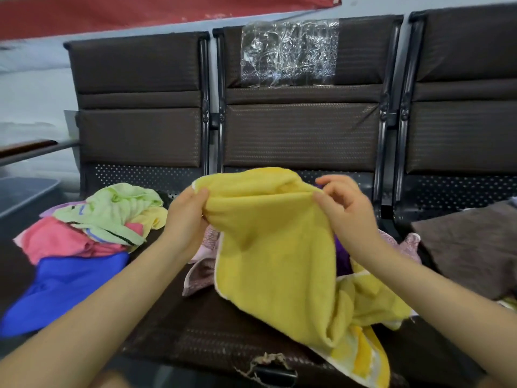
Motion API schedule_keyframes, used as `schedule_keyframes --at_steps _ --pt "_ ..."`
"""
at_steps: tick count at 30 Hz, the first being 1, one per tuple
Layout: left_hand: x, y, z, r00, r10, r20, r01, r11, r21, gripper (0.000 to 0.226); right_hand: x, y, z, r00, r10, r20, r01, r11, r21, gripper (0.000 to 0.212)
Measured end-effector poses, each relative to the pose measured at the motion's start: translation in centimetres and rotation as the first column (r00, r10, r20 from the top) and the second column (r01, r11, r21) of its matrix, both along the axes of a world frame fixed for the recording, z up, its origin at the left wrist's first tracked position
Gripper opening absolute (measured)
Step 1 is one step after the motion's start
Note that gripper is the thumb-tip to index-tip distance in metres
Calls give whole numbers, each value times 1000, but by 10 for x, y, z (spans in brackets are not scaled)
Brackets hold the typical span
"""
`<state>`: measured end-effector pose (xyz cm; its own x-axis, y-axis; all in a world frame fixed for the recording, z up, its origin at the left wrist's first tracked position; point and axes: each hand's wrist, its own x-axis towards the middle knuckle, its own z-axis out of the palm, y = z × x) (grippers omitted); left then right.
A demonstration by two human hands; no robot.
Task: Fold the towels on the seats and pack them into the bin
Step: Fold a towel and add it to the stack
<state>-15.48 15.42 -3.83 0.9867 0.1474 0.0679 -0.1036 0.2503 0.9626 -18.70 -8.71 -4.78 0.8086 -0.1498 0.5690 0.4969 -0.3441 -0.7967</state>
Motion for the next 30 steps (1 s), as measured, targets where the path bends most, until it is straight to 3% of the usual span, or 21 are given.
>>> schedule_keyframes --at_steps 2,3,5,7,9,12,15,17,19,22,26,28,30 --pt "0 3 -7 992 -87 -87 94 993 77 26 -6 -6 -4 990 67 124 -34 967 -251 22" --pt "-1 5 -13 979 -110 -170 128 986 103 26 -6 -10 -11 985 154 82 -117 934 -338 22" --pt "-3 9 -27 916 -149 -371 209 970 126 19 -4 -14 -30 929 303 -210 -367 824 -432 32" --pt "-8 12 -41 835 -204 -510 294 951 100 22 -3 -16 -51 769 304 -562 -589 678 -439 50" --pt "-11 19 -53 767 -257 -588 373 924 83 32 -1 -13 -68 668 265 -696 -642 677 -359 50" --pt "-7 34 -67 727 -253 -638 480 851 210 54 8 -3 -78 784 144 -604 -435 821 -369 32" --pt "-3 43 -73 771 -166 -615 520 722 456 67 11 10 -76 776 85 -625 -448 772 -451 62" --pt "-3 47 -74 798 -182 -574 515 699 496 61 10 13 -76 800 65 -596 -431 754 -496 69" --pt "-3 54 -72 790 -301 -534 564 699 441 62 12 9 -76 836 32 -547 -395 727 -562 47" --pt "-6 65 -64 725 -464 -509 680 599 423 58 15 0 -77 865 -13 -501 -368 661 -654 18" --pt "-11 72 -57 671 -533 -516 740 526 419 39 20 -9 -62 944 81 -320 -248 814 -525 19" --pt "-10 72 -50 770 -453 -450 636 477 607 17 16 -21 -39 915 164 -370 -286 909 -304 24" --pt "-5 74 -41 893 -325 -313 436 446 781 7 11 -41 -20 776 354 -522 -437 899 -40 17"
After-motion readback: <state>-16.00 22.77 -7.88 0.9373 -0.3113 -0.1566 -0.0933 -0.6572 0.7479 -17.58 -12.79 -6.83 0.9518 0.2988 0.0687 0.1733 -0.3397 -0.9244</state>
